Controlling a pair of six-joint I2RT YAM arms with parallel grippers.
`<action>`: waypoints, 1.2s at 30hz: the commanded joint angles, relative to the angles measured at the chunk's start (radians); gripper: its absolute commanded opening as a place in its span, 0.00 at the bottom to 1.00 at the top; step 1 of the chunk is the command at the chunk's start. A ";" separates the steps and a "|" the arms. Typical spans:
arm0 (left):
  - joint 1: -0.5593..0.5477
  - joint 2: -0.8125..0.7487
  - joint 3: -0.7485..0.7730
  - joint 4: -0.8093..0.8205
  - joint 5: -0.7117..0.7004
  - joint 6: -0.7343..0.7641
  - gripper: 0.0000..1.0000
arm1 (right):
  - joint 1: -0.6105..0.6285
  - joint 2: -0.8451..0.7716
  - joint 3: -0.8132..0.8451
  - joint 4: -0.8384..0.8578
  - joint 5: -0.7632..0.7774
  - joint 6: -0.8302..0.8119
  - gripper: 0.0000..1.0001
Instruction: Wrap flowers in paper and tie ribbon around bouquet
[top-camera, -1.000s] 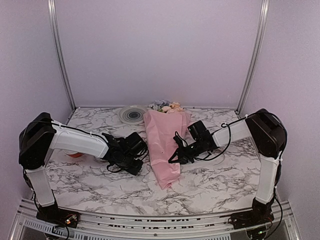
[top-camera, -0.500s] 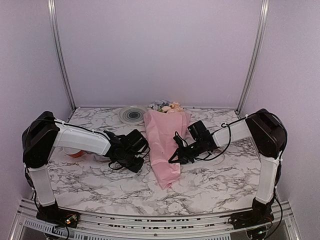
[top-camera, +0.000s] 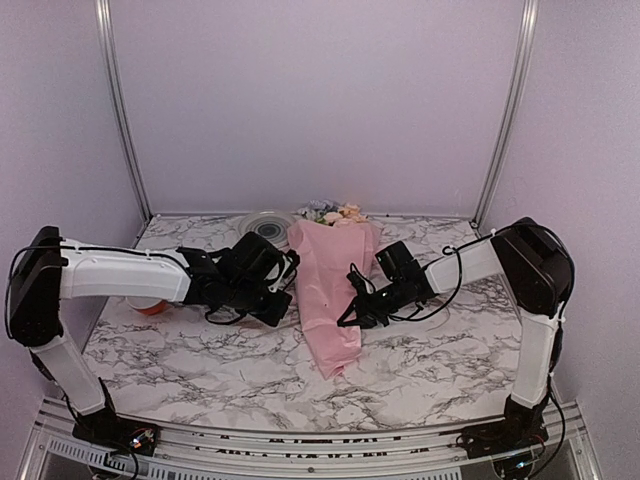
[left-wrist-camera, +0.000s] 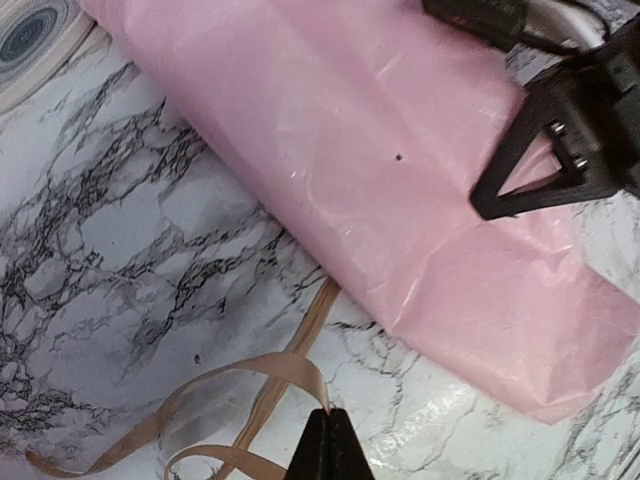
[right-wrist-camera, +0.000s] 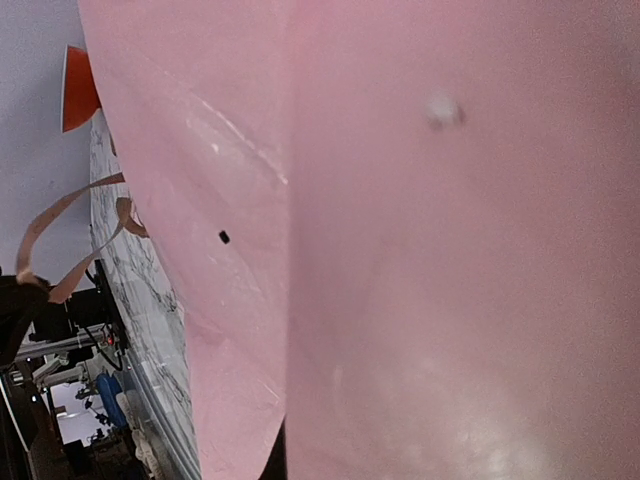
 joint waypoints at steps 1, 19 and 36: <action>-0.042 -0.102 0.000 0.146 0.101 0.075 0.00 | -0.005 -0.003 0.013 -0.030 0.045 -0.039 0.00; 0.021 0.488 0.460 0.192 0.212 0.000 0.00 | -0.004 -0.013 -0.011 -0.006 0.054 -0.005 0.00; 0.024 0.592 0.472 0.186 0.290 -0.051 0.00 | -0.116 -0.345 0.003 -0.553 0.559 -0.169 0.30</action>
